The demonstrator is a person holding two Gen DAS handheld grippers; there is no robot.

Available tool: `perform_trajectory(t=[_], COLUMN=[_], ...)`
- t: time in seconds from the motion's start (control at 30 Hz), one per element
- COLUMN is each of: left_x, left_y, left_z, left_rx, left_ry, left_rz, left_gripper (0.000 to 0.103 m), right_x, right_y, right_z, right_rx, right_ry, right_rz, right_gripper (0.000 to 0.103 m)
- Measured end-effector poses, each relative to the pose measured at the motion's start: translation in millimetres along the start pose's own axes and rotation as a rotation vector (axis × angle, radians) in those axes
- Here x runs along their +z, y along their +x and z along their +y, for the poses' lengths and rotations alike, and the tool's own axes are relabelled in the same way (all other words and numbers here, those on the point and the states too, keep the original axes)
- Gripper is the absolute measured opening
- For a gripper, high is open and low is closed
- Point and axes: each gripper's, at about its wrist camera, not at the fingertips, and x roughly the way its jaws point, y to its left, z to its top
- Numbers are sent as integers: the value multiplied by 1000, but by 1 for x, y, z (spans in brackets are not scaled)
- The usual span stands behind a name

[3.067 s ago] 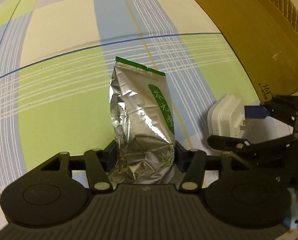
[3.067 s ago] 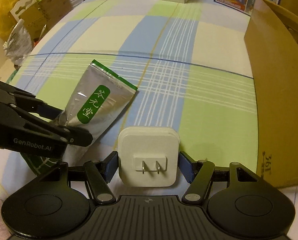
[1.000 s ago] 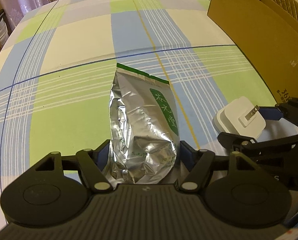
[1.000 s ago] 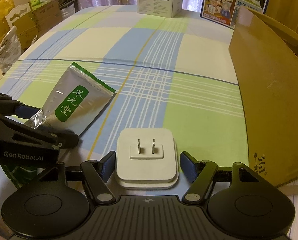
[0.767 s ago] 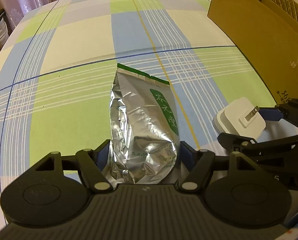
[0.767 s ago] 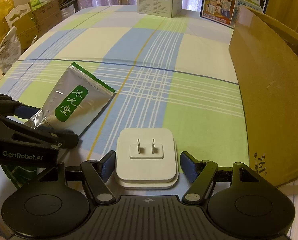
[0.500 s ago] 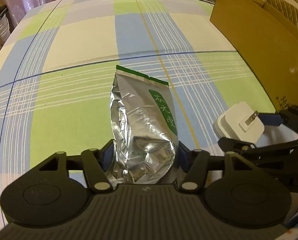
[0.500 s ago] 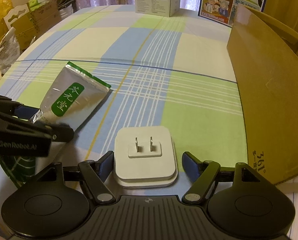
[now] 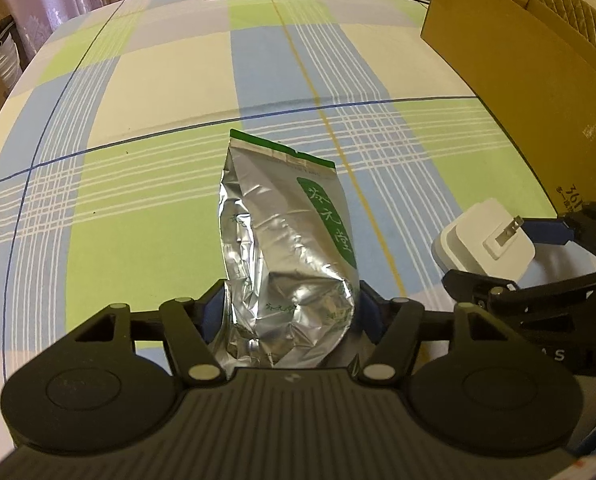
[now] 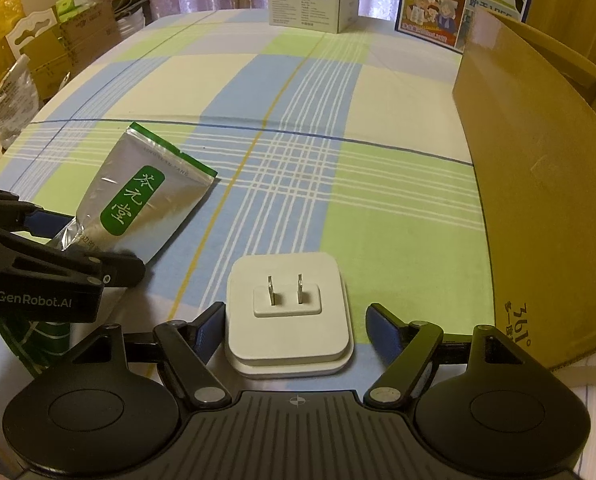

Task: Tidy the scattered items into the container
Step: 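Lift and carry the tea packet and plug toward the cardboard box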

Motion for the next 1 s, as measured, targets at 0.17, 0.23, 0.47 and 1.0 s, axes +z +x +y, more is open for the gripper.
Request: perform_trajectory(t=[0.17,0.23,0.47,1.0], left_x=[0,1,2,4], left_y=[-1,-2,-3,-7], left_z=[1,3,5,8], left_rx=[-15,-26,-33,-31], left_ry=[-13,-34,-61,-86], left_rz=[-4,-9,-21,-42], left_gripper=[52,49,45,43], right_x=[0,0,0,3], right_y=[0,0,-1,-10], right_z=[0,0,3,-2], right_rx=[3,5,2,-14], right_ry=[1,-2,-12,26], right_rz=[0,-1,-15,-83], right_gripper=[73,73,62,62])
